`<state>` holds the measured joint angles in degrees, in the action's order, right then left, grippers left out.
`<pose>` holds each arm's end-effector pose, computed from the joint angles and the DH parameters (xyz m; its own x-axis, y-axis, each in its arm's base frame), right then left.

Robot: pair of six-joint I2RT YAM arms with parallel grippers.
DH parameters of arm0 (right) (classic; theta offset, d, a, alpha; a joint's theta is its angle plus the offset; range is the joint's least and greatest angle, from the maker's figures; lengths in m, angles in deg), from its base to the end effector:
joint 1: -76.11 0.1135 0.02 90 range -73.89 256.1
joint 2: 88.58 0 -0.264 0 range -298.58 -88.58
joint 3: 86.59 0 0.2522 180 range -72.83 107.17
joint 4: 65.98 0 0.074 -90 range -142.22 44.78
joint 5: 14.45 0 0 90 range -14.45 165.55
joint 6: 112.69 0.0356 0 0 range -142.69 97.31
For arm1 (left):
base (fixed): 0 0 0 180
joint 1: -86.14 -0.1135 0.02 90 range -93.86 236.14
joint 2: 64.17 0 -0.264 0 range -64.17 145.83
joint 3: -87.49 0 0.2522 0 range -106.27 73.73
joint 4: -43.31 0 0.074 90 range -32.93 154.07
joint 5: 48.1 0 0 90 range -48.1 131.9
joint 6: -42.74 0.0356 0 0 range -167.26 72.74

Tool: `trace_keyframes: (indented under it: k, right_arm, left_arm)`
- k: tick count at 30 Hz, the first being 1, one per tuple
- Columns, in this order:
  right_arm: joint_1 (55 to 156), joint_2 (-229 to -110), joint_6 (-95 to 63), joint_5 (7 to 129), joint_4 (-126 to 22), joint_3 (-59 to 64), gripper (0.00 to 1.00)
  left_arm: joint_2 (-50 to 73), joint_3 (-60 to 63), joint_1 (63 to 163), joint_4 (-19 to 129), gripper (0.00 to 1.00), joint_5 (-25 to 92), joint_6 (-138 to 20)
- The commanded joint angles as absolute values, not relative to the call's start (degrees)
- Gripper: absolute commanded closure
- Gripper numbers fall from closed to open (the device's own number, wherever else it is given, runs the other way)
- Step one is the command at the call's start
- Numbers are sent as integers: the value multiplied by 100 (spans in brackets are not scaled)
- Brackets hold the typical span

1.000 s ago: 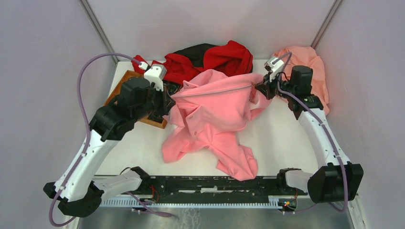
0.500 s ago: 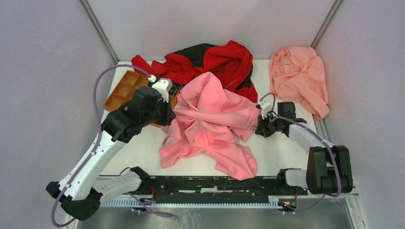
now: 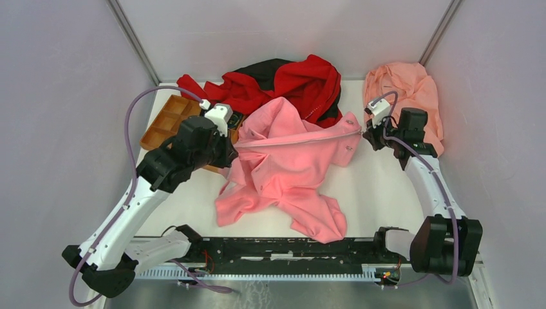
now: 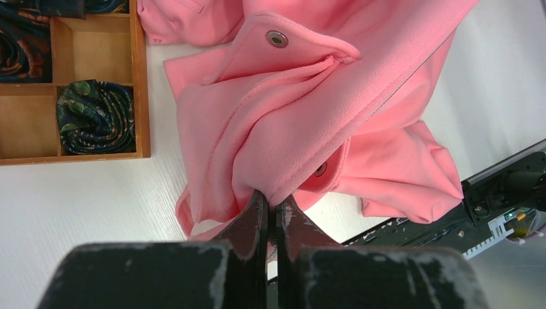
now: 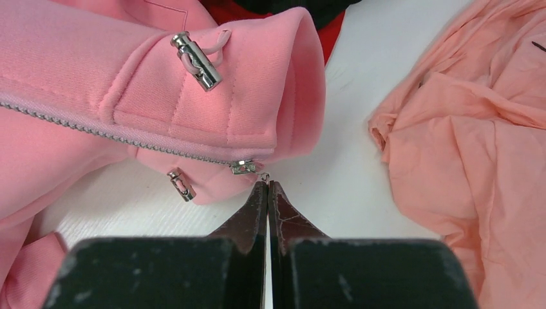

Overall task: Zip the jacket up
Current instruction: Zip the zipper on the jacket.

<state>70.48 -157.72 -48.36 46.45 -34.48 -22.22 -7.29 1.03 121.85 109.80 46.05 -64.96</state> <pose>0.2625 -0.0085 0.2770 -0.3987 -0.3410 -0.8513 -0.5295 0.8435 -0.0899 0.1498 -0.1045 0.3933 -0.6273 0.0775 -0.7749 0.3616 0.9103 -0.2017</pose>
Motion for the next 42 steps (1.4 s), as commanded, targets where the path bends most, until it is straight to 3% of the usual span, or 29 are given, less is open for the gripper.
trace_keyframes:
  k: [1,17,18,24,26,30,34,39,42]
  right_arm:
    - [6846,-15671,-5262,5113,-3363,-2012,100]
    - [6846,-15513,-6444,4136,-2766,-1702,97]
    - [6846,-15531,-6612,3977,-2607,-1609,93]
    - [6846,-15569,-7965,2837,-1334,-1003,33]
    - [6850,-15461,-8658,2304,-895,-1009,20]
    - [6870,-15260,-10841,1159,305,-1295,2]
    - [7162,-15279,-12609,606,1248,-1579,2]
    - [8133,-15575,-12371,952,1066,-1561,2]
    - [8784,-15645,-11500,1318,240,-1633,2]
  left_arm:
    - [-859,-43,12087,10661,98,4731,-6581]
    - [-551,739,12083,9798,98,3101,-6768]
    - [-535,805,12090,9710,98,2959,-6805]
    - [-368,1350,12087,9028,97,1647,-7049]
    - [-323,1469,12086,8969,96,1484,-7048]
    - [-283,1598,12087,9064,93,1391,-6939]
    - [-248,1758,12088,9052,92,1172,-6974]
    - [-259,2265,12088,8805,90,865,-7212]
    - [-133,2767,12086,8375,89,423,-7485]
